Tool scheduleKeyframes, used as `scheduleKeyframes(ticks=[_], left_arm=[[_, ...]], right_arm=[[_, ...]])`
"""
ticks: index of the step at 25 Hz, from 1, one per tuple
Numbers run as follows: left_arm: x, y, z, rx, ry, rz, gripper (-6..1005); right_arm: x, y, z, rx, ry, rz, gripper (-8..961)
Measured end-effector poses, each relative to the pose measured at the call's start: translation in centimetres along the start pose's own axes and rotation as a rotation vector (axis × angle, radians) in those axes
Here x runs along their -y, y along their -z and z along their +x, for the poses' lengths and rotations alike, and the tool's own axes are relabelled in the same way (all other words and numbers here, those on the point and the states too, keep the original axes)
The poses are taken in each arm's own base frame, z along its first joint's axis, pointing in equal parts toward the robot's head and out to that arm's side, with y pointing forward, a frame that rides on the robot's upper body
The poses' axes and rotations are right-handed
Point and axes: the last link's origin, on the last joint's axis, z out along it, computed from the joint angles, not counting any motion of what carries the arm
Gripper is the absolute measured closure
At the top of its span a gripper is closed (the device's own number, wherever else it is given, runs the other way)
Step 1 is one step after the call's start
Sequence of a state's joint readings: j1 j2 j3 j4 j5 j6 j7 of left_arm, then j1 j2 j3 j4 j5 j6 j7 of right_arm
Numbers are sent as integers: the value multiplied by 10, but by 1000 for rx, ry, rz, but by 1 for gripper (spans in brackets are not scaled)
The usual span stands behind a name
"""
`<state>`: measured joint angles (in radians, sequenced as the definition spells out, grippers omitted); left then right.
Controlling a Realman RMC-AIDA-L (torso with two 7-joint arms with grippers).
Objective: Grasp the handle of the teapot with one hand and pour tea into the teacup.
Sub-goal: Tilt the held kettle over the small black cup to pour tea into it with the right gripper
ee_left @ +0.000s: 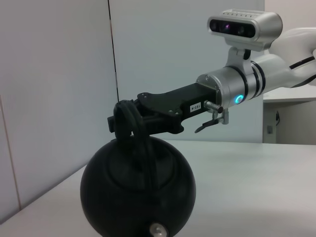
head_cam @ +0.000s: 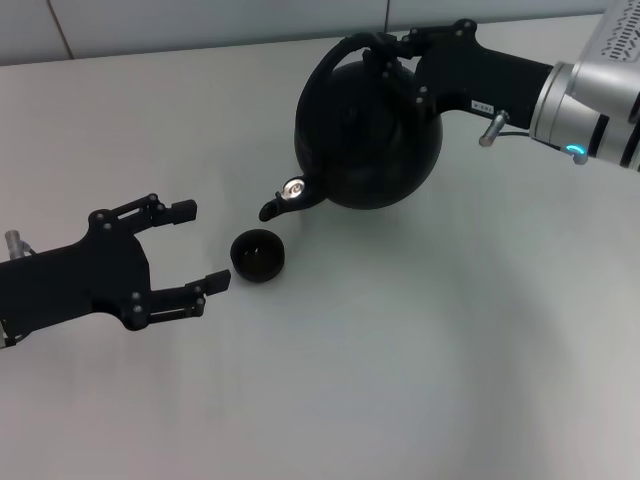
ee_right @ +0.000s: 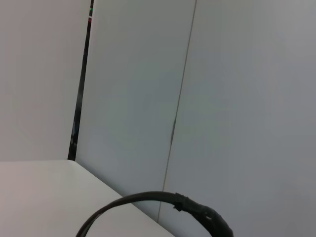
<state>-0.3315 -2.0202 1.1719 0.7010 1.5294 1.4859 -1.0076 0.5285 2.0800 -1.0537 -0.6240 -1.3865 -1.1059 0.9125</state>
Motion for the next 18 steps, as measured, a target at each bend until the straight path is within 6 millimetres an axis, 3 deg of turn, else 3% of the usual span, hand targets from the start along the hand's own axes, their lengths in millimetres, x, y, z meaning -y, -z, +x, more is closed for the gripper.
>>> scheduleKeyframes(ticks=[18], left_arm=[[2, 0, -1, 7, -6, 14, 156]], right_arm=[[-5, -9, -2, -35, 53, -29, 802]])
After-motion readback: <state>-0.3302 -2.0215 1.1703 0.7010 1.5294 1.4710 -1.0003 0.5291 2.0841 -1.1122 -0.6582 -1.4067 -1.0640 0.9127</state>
